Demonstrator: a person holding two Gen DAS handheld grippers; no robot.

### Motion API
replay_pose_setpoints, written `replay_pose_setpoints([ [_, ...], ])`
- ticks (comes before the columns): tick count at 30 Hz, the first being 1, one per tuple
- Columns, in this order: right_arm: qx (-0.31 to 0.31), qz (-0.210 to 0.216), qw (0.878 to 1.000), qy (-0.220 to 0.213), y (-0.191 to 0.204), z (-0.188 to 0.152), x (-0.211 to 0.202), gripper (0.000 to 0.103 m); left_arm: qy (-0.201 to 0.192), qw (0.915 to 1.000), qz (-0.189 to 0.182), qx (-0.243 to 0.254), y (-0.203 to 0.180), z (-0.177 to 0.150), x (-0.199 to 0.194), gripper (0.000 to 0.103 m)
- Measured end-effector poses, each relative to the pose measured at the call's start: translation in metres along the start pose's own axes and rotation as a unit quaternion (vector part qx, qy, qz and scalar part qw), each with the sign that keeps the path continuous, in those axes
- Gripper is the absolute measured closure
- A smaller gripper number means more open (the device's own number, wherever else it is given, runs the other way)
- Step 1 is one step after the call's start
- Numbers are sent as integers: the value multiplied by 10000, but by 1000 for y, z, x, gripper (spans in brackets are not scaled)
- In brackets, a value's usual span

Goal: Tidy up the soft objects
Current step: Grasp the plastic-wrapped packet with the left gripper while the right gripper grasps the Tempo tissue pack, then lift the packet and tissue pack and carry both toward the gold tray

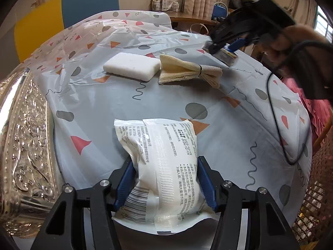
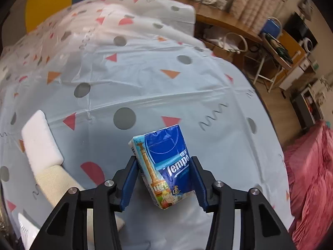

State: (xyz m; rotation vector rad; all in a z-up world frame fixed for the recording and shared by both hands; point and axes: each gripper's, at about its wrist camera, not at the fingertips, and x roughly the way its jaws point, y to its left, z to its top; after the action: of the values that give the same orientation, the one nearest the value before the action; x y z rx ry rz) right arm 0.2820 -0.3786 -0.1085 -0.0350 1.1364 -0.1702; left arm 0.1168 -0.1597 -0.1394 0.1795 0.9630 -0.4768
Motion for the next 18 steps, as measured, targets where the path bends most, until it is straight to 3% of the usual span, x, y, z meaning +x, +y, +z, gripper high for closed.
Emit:
replay_pose_setpoints([
  [5,-62,884,9920,896,-1,-36,-13,51,69,9999,110,10,-2,-4,-4,43],
  [9,-415,1072,9888,951,13,-60,-24,46,130,9998,138,45,-3,-6,-5,43],
  [14,-836,991,9895,642,19,-61,-38,29,171,9997,151,27,-3,-7,-7,43],
  [18,-1051,722,9886,795,24,-59,-23,22,185,9997,186,20,-4,-7,-7,43],
])
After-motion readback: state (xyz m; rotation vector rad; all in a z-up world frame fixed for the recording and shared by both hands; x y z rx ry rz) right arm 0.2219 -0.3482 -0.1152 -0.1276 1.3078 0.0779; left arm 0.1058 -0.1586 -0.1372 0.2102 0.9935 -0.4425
